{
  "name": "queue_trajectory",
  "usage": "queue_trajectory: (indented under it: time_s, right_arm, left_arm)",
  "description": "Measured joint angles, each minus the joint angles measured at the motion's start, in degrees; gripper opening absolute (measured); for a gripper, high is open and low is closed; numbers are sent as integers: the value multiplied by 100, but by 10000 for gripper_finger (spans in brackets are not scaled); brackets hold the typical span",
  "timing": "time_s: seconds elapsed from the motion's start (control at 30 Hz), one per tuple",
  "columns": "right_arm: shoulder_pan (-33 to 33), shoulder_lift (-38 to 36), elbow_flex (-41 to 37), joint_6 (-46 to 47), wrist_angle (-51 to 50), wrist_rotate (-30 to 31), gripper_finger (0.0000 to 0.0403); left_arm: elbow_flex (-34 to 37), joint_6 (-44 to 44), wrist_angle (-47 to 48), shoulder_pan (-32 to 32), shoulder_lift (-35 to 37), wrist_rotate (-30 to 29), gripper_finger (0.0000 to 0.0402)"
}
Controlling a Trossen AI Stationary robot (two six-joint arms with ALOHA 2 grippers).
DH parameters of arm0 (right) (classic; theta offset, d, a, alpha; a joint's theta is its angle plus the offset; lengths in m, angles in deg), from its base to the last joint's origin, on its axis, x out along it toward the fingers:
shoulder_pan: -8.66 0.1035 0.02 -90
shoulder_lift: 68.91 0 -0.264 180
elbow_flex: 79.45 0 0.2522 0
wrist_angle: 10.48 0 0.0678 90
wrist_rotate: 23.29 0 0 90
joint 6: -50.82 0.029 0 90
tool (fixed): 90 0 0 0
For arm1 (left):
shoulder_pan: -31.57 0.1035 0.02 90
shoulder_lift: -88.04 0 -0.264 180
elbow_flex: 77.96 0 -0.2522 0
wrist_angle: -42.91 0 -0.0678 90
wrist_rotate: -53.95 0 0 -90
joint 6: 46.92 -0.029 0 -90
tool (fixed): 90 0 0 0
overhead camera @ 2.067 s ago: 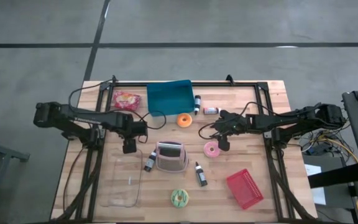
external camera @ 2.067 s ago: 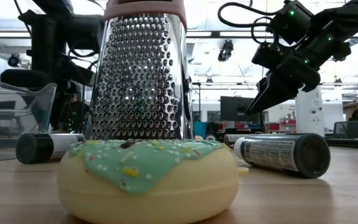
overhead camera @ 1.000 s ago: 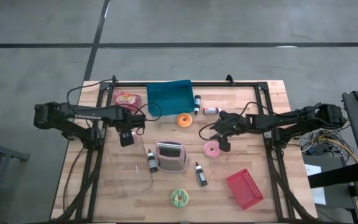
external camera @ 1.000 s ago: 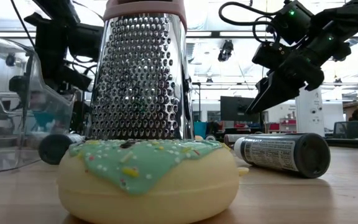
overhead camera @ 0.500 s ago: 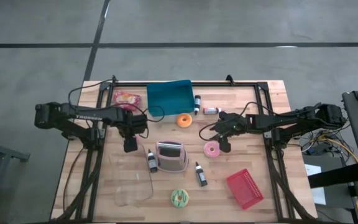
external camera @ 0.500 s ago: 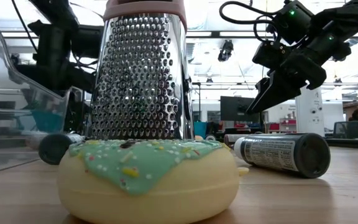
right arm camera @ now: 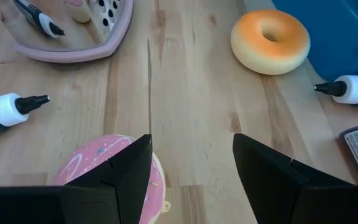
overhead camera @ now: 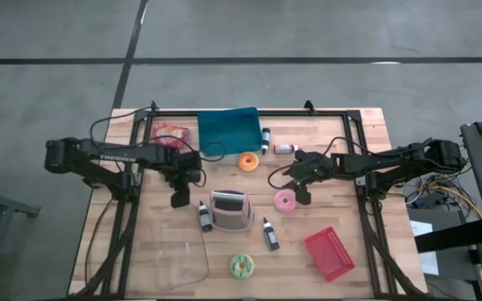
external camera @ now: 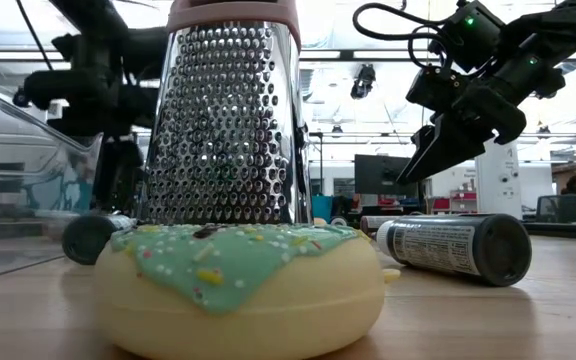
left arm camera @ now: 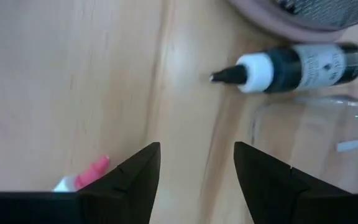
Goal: Pick & Place Food Item
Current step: Put the left pink food coloring bottle into the transparent bin
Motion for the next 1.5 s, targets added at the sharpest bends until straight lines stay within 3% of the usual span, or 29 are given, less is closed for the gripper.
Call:
queue_trajectory:
  time_s: [0.07,0.23,0.3,0.67,0.83,0.97,1.27,1.5]
  right_arm:
    - [2,0,0,-2,-2,0,219]
    - [0,0,0,0,4,2,219]
    - [1,0,0,0,2,2,219]
    - [0,0,0,-4,4,2,219]
    - [0,0,0,-52,2,-15,219]
    - [1,0,0,-87,-3,-32,219]
    - [2,-2,0,-171,-9,-33,219]
    - [0,-4,0,-218,-11,-32,219]
  left_arm:
    - [-90,-46,-5,0,82,-228,209]
    - [-138,-22,536,7,191,-2137,209]
    - [-131,-32,808,13,176,-2397,209]
    - [80,-366,926,52,171,-2106,209]
    - [70,-176,969,150,-8,-2439,209]
    - [87,-283,967,212,-411,-1977,209]
    - [-18,-341,959,221,-1649,-2216,209]
    - [-93,-434,962,216,-1777,-2084,203]
